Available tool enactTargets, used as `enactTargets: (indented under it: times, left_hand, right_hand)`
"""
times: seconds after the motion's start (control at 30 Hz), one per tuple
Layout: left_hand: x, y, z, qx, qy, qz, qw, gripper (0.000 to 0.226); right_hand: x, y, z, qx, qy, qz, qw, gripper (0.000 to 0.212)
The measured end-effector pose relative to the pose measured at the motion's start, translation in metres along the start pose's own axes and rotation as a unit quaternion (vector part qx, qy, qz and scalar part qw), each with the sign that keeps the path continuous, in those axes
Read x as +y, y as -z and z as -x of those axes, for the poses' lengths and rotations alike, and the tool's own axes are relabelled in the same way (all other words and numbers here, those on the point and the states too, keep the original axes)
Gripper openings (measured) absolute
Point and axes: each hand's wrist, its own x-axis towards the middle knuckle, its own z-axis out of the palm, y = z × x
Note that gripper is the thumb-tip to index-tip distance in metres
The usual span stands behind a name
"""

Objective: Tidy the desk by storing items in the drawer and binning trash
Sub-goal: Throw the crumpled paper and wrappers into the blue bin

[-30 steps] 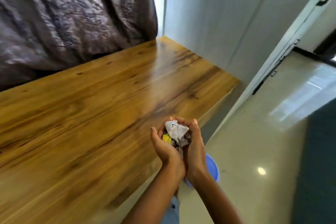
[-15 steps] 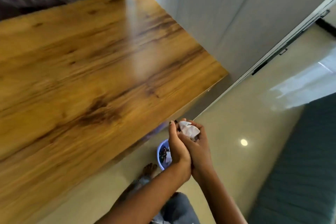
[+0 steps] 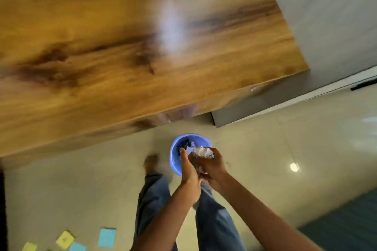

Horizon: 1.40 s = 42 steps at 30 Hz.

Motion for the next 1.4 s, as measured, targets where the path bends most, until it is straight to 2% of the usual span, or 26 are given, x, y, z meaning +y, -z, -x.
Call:
enactTargets:
  times: [0.1, 0.2, 0.27, 0.43, 0.5, 0.6, 0.67, 0.73, 0.77, 0.83, 0.93, 1.03, 1.23, 1.4]
  left_hand:
    - [-0.014, 0.009, -0.031, 0.019, 0.004, -0.013, 1.000, 0.054]
    - [-0.025, 0.021, -0.067, 0.027, 0.017, -0.051, 0.998, 0.061]
    - [-0.029, 0.028, -0.086, 0.027, 0.026, -0.076, 0.996, 0.065]
    - [-0.028, 0.038, -0.133, 0.030, 0.017, -0.129, 0.991, 0.068]
    - [-0.029, 0.041, -0.145, 0.030, 0.016, -0.142, 0.989, 0.068]
    - [-0.033, 0.041, -0.152, 0.025, 0.016, -0.149, 0.988, 0.066]
    - [-0.034, 0.041, -0.152, 0.022, 0.017, -0.152, 0.988, 0.065]
    - [-0.037, 0.043, -0.148, 0.021, 0.022, -0.147, 0.989, 0.065]
    - [-0.037, 0.043, -0.145, 0.020, 0.020, -0.145, 0.989, 0.065]
    - [-0.034, 0.043, -0.136, 0.022, 0.015, -0.143, 0.989, 0.065]
    - [-0.027, 0.041, -0.122, 0.024, 0.004, -0.139, 0.990, 0.064]
    - [-0.016, 0.041, -0.099, 0.011, -0.008, -0.110, 0.994, 0.063]
    - [0.005, 0.052, -0.039, -0.030, -0.042, -0.011, 0.999, 0.060]
    - [0.030, 0.111, 0.022, -0.035, -0.055, 0.064, 0.996, 0.055]
  right_hand:
    - [0.009, 0.014, -0.047, -0.001, -0.053, 0.045, 0.998, 0.034]
    - [0.024, 0.025, -0.092, -0.007, -0.067, 0.095, 0.993, 0.022]
    - [0.035, 0.027, -0.118, 0.003, -0.068, 0.115, 0.991, 0.023]
    - [0.056, 0.019, -0.177, 0.006, -0.121, 0.091, 0.988, 0.025]
    - [0.065, 0.019, -0.198, 0.047, -0.126, 0.087, 0.987, 0.021]
    - [0.073, 0.027, -0.216, 0.103, -0.131, 0.085, 0.982, 0.045]
    - [0.066, 0.032, -0.211, 0.105, -0.114, 0.097, 0.983, 0.049]
    - [0.061, 0.038, -0.202, 0.123, -0.117, 0.035, 0.985, 0.044]
    - [0.061, 0.038, -0.202, 0.124, -0.114, 0.023, 0.985, 0.040]
    - [0.060, 0.034, -0.192, 0.087, -0.084, 0.086, 0.989, 0.032]
    - [0.051, 0.021, -0.172, 0.102, -0.082, 0.075, 0.989, 0.008]
    - [0.038, 0.010, -0.141, 0.090, -0.083, 0.076, 0.990, 0.025]
    - [0.024, -0.018, -0.072, 0.032, -0.037, 0.060, 0.997, 0.027]
    - [0.038, -0.067, 0.002, -0.008, 0.028, 0.166, 0.986, 0.028]
